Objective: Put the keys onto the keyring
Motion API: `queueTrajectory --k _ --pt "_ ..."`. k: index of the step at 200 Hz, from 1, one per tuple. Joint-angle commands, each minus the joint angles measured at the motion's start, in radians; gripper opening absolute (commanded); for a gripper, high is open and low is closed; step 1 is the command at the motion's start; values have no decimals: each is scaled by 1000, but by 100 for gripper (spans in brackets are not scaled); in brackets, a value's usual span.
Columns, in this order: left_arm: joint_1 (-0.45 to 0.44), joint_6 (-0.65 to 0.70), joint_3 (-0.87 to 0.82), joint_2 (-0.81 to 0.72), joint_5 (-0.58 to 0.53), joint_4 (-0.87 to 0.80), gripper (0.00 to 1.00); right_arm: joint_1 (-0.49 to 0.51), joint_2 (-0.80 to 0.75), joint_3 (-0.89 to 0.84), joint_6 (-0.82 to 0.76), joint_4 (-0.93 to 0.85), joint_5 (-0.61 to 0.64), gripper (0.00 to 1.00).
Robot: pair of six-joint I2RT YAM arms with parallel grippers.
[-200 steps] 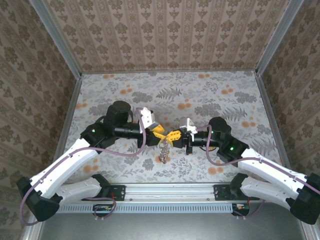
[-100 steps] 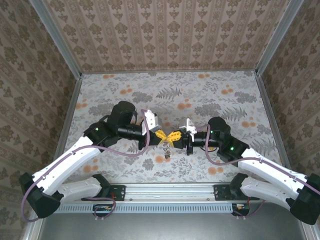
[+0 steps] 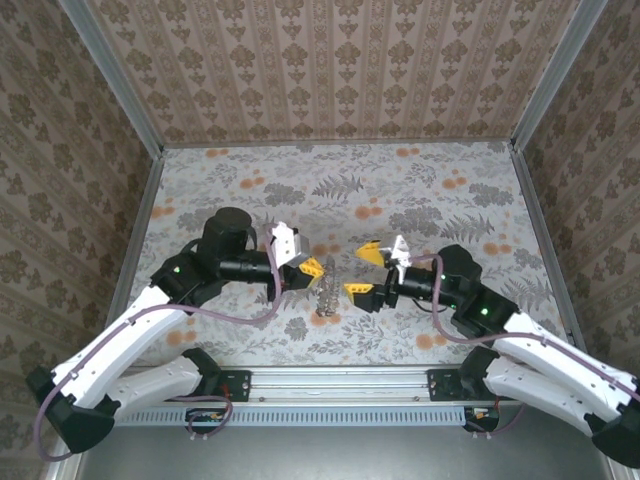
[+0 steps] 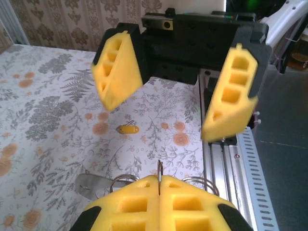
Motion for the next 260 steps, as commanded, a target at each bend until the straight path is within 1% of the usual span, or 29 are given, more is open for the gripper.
queueTrajectory --k 1,16,32,49,55,63,85,104,116,130,151,168,198,221,237,260 --pt "6 22 -18 -26 2 71 0 -27 -92 -25 116 -143 255 89" --pt "9 21 -20 -35 1 77 0 -56 -98 -1 159 -266 403 89" --pt "16 8 -28 -47 2 96 0 -107 -66 40 235 -425 544 87" --pt "20 -16 -38 -51 -1 118 0 -198 -12 96 351 -642 622 82" --pt "20 -22 -40 -52 -6 121 0 -240 6 110 386 -713 618 82" --pt "21 -32 -45 -52 -13 129 0 -301 22 116 418 -786 583 81" --pt "47 -91 -81 -51 -46 187 0 -430 41 107 477 -889 488 79" --pt "87 -145 -112 -53 -45 240 0 -506 68 73 521 -895 441 76" --pt "106 -172 -119 -52 -20 273 0 -578 104 42 541 -836 362 74" --pt "123 -193 -115 -45 10 287 0 -621 172 16 551 -785 339 72" --pt "150 -208 -116 -63 4 282 0 -621 296 30 523 -717 329 68" --pt "164 -223 -121 -72 -4 285 0 -590 385 61 508 -702 341 67" --pt "187 -240 -121 -46 -12 285 0 -501 477 108 530 -697 404 67" --pt "210 -267 -134 -26 5 324 0 -479 534 119 536 -677 424 63" --pt "226 -290 -142 -21 30 350 0 -457 566 126 541 -672 435 60" --pt "236 -298 -145 -22 33 361 0 -429 606 128 549 -650 439 49"
